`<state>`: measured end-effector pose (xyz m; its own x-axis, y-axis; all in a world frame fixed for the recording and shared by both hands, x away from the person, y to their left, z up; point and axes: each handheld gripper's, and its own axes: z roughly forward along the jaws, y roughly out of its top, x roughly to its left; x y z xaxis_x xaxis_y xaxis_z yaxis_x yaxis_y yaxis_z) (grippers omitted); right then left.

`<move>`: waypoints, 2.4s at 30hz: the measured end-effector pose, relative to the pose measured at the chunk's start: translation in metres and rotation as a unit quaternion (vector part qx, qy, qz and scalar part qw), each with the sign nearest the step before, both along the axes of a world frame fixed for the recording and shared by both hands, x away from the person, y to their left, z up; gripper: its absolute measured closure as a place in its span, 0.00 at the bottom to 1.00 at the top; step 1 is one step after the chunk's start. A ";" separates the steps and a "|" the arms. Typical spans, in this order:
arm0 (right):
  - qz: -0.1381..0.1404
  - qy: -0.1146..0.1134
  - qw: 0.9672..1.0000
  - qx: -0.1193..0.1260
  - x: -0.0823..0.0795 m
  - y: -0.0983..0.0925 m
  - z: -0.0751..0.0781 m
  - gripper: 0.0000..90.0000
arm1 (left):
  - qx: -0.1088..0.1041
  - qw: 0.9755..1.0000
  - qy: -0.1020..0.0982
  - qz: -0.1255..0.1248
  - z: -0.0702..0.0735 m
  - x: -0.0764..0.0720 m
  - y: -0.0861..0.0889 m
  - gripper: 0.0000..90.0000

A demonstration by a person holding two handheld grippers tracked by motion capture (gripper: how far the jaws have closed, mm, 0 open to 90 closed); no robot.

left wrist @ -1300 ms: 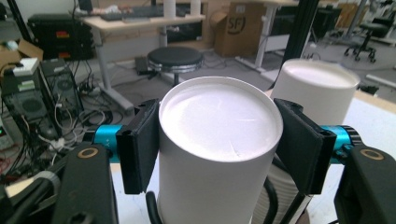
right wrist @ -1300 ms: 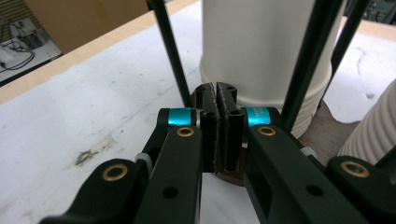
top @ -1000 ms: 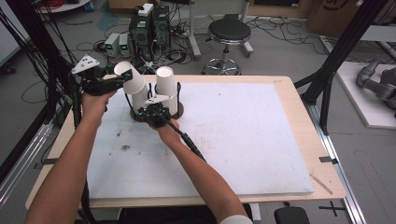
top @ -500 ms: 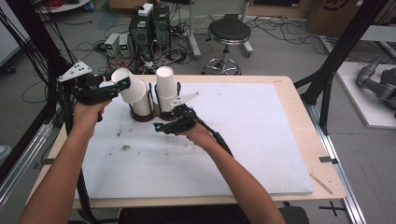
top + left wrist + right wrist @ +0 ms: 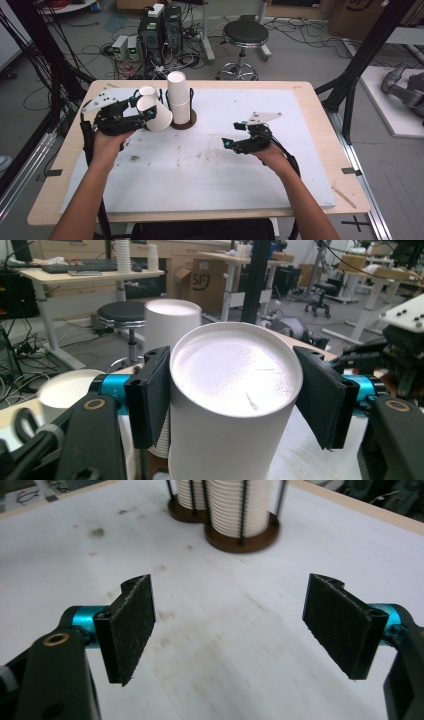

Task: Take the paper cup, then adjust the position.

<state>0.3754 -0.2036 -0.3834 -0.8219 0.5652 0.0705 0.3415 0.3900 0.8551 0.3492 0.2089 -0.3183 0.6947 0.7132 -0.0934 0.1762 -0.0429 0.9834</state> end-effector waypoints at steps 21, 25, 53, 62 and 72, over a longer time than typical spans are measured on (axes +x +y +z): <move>-0.048 -0.023 0.998 0.018 -0.008 -0.050 -0.016 0.23 | 0.022 0.999 0.014 -0.043 -0.026 -0.002 -0.027 0.39; -0.043 -0.026 0.998 0.028 -0.009 -0.047 -0.013 0.23 | 0.025 0.998 0.016 -0.053 -0.028 -0.005 -0.029 0.39; 0.087 -0.027 0.991 0.102 -0.030 0.001 -0.008 0.22 | 0.029 0.988 0.030 -0.148 -0.046 -0.009 -0.073 0.39; 0.129 -0.032 0.986 0.099 -0.030 0.025 -0.012 0.22 | 0.028 0.983 0.027 -0.179 -0.049 -0.014 -0.084 0.39; 0.153 -0.021 0.984 0.087 -0.030 0.051 -0.023 0.22 | 0.020 0.978 0.026 -0.206 -0.049 -0.017 -0.097 0.39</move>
<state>0.3452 -0.1530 -0.4060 -0.9558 0.2739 0.1072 0.1944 0.3144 0.9292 0.3326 0.1123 -0.3677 0.9187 0.3783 -0.1138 0.1858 -0.1597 0.9695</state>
